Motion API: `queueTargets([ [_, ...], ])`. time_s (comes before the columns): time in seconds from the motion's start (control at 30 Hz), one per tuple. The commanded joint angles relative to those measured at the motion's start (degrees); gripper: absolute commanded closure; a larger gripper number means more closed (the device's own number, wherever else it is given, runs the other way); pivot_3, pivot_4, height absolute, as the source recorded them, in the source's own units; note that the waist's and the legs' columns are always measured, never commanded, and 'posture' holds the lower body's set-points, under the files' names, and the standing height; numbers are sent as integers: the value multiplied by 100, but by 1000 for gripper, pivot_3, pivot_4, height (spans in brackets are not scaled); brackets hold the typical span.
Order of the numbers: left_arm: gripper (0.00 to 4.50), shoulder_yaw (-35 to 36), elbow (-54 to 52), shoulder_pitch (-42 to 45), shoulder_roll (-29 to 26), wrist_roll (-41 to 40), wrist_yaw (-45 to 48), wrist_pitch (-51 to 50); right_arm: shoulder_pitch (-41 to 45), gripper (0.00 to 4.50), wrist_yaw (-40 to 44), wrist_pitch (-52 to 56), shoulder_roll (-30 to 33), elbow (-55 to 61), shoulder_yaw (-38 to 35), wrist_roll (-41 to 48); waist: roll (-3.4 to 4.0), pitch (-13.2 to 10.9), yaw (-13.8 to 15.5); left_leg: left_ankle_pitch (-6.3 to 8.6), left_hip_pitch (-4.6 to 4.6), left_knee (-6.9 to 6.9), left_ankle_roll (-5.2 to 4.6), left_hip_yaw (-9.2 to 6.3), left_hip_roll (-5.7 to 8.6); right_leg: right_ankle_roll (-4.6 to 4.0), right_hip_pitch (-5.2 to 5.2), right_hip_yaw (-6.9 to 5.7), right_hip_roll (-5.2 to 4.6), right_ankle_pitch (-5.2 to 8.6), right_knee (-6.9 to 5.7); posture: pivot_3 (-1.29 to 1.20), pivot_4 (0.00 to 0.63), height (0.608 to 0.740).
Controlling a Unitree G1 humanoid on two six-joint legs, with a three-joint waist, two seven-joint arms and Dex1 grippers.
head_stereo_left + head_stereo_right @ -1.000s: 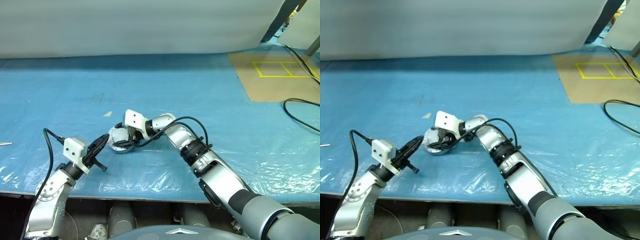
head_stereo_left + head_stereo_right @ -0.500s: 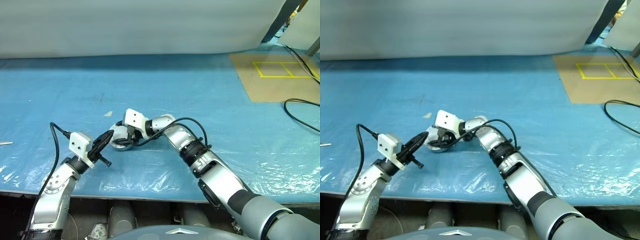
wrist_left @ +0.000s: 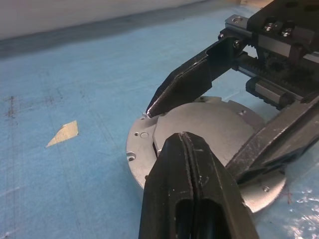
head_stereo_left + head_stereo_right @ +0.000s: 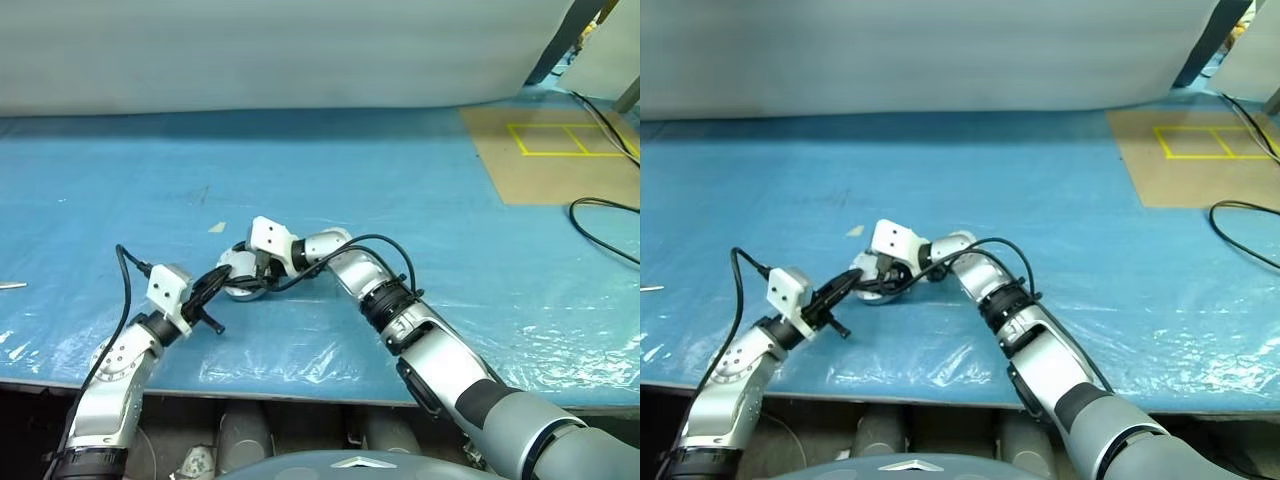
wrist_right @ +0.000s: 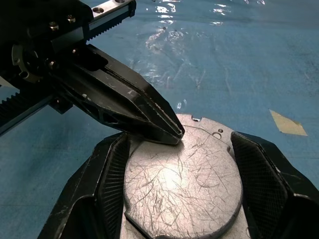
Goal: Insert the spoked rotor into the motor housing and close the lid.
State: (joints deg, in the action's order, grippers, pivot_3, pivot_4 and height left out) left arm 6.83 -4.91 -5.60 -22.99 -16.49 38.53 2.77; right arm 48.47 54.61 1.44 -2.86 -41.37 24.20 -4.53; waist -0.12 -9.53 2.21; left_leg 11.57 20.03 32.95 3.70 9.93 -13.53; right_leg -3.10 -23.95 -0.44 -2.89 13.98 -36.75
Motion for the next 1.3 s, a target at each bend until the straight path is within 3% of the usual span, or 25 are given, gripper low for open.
queueTargets([
  [0.03,4500,-143,176,92,-28,166,6,64,-52,1567,149,242,104,52,25,-38,0,0,15,0,0,0,0,0,1,0,1,0,-1,0,1,0,150,740],
  [0.13,4500,-203,236,129,-50,230,17,62,-74,1567,274,462,136,206,-39,63,1,0,28,0,4,0,0,0,7,0,1,0,-6,0,6,0,150,740],
  [0.3,4500,-192,244,127,-91,235,39,36,-108,10,486,652,220,473,-91,186,0,1,28,0,11,0,0,0,16,0,2,0,-14,0,15,0,150,740],
  [0.6,4500,-228,31,80,-127,134,98,-105,16,10,893,806,403,755,-647,853,0,0,27,0,10,-5,0,0,12,0,-2,-1,-12,0,11,0,150,740],
  [0.8,4500,-221,-93,37,-144,68,157,-177,154,10,721,2288,513,753,-1276,1420,0,0,32,-1,11,-7,0,0,12,0,-2,-1,-12,1,14,0,150,740],
  [1.0,4500,-230,-112,-52,-162,89,166,-107,105,10,678,4097,608,905,-1265,1674,1,0,33,-11,13,-19,18,1,13,0,-5,-2,-9,1,22,0,150,740],
  [1.3,4500,-216,9,-5,-163,104,165,-9,672,10,-221,5873,309,80,-1850,1965,2,-1,38,-12,9,-22,20,2,13,0,-7,-1,-9,1,21,0,150,740],
])
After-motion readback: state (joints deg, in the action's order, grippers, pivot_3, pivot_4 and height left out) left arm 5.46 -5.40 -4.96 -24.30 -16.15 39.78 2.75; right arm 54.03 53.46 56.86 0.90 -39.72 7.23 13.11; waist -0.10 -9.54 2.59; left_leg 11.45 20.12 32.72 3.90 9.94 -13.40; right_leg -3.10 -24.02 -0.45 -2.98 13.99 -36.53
